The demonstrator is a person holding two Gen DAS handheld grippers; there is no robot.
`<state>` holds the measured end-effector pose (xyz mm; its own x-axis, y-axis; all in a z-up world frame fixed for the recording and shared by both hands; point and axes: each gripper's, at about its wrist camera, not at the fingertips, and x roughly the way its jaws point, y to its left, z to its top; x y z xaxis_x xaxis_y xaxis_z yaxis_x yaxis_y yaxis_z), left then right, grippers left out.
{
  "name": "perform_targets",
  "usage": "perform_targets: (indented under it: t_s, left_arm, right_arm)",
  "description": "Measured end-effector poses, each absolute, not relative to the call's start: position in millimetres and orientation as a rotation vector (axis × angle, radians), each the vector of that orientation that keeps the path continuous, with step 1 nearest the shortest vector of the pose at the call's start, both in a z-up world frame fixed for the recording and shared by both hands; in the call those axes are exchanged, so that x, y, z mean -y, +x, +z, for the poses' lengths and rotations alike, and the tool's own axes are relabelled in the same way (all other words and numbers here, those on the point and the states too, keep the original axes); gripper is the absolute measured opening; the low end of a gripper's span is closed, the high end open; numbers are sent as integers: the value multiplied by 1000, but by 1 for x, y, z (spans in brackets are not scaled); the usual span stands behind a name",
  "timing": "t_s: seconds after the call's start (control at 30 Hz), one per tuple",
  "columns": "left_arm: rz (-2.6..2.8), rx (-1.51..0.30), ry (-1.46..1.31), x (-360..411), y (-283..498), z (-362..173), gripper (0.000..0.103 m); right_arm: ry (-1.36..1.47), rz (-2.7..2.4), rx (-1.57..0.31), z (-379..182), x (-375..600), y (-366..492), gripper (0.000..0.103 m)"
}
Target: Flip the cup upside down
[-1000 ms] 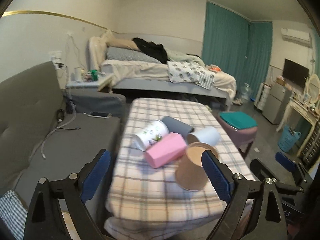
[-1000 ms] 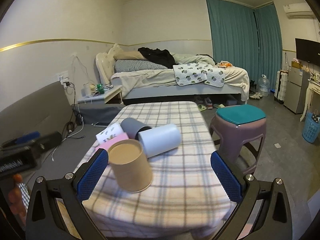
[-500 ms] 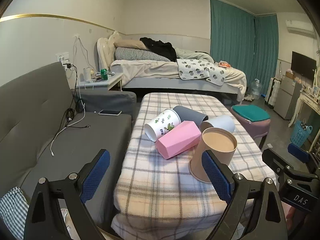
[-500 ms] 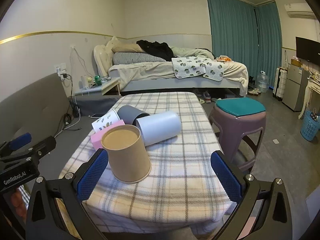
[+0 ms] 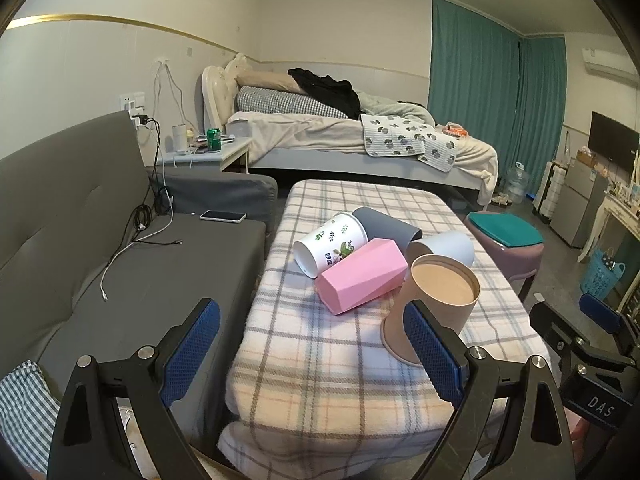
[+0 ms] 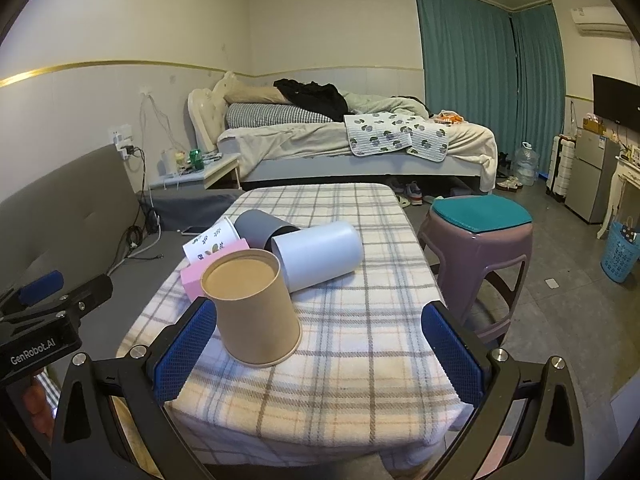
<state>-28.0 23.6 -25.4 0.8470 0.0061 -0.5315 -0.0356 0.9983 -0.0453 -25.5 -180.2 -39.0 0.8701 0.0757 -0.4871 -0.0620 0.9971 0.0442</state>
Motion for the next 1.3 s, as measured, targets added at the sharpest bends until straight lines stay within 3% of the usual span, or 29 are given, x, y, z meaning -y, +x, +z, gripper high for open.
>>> perform_targets:
  t_s: [1.3]
  left_arm:
    - [12, -548, -38, -19, -29, -26, 96]
  right_arm:
    - [28, 67, -508, -38, 182, -26, 103]
